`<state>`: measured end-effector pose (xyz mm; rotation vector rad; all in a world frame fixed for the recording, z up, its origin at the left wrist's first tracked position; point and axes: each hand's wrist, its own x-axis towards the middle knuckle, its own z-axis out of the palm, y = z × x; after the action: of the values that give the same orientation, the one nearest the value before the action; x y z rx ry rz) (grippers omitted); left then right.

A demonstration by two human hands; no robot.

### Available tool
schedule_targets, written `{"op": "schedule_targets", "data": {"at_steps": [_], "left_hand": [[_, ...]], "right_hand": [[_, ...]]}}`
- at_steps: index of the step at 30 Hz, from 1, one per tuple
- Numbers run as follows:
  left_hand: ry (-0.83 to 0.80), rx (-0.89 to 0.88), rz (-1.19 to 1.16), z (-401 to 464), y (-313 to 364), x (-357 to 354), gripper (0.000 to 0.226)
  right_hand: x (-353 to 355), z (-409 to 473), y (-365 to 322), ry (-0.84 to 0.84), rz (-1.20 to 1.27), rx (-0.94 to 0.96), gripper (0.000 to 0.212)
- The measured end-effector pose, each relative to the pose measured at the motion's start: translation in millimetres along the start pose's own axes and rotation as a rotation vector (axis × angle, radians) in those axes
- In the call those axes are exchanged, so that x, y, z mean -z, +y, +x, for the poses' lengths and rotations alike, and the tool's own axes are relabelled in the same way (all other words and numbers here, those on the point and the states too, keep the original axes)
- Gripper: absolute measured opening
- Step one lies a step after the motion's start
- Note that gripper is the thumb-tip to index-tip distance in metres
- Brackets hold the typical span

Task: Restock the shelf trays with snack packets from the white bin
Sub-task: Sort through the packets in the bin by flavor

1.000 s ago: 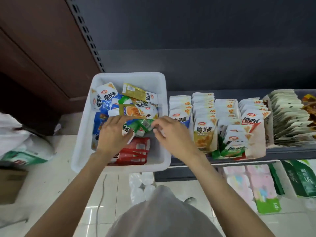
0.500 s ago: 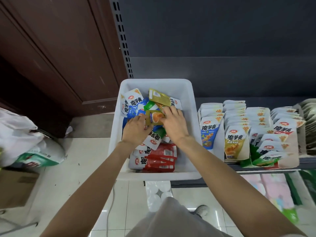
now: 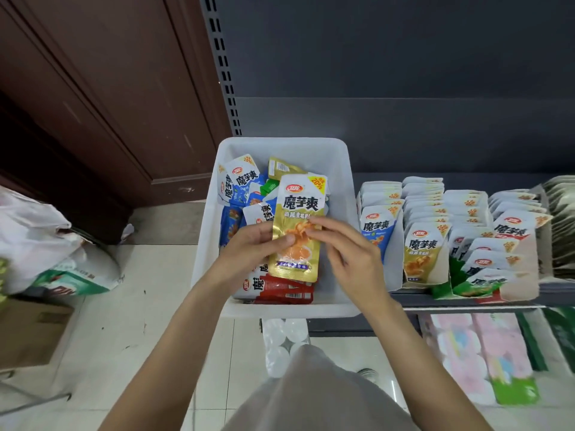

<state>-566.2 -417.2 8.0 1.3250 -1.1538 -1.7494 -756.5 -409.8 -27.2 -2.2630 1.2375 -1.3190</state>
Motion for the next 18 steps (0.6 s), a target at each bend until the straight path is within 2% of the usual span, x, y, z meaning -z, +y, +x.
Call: {"op": "schedule_targets", "data": {"at_steps": [3, 5, 8, 10, 12, 14, 16, 18], "left_hand": [[0.084, -0.140, 0.094, -1, 2, -17, 0.026], [0.121, -0.206, 0.229, 3, 3, -29, 0.018], [0.100, -0.356, 0.542, 9, 6, -51, 0.007], [0.041, -0.506, 0.715, 15, 9, -72, 0.007], [0.005, -0.618, 0.781, 25, 11, -97, 0.018], [0.027, -0.686, 0.841, 37, 11, -122, 0.032], [0.042, -0.738, 0.889, 49, 9, -148, 0.030], [0.038, -0.722, 0.956, 59, 3, -167, 0.023]], "right_hand": [[22, -5, 3, 0.022, 0.043, -0.112, 0.027], [43, -1, 1, 0.068, 0.096, -0.259, 0.030], [80, 8, -1, 0.061, 0.261, -0.485, 0.063], [112, 12, 4, -0.005, 0.202, -0.509, 0.071], [147, 11, 15, -0.092, 0.038, -0.464, 0.046], [177, 8, 23, -0.099, -0.042, -0.398, 0.020], [200, 3, 32, -0.049, -0.164, -0.276, 0.009], [207, 2, 43, -0.051, -0.317, -0.186, 0.008]]}}
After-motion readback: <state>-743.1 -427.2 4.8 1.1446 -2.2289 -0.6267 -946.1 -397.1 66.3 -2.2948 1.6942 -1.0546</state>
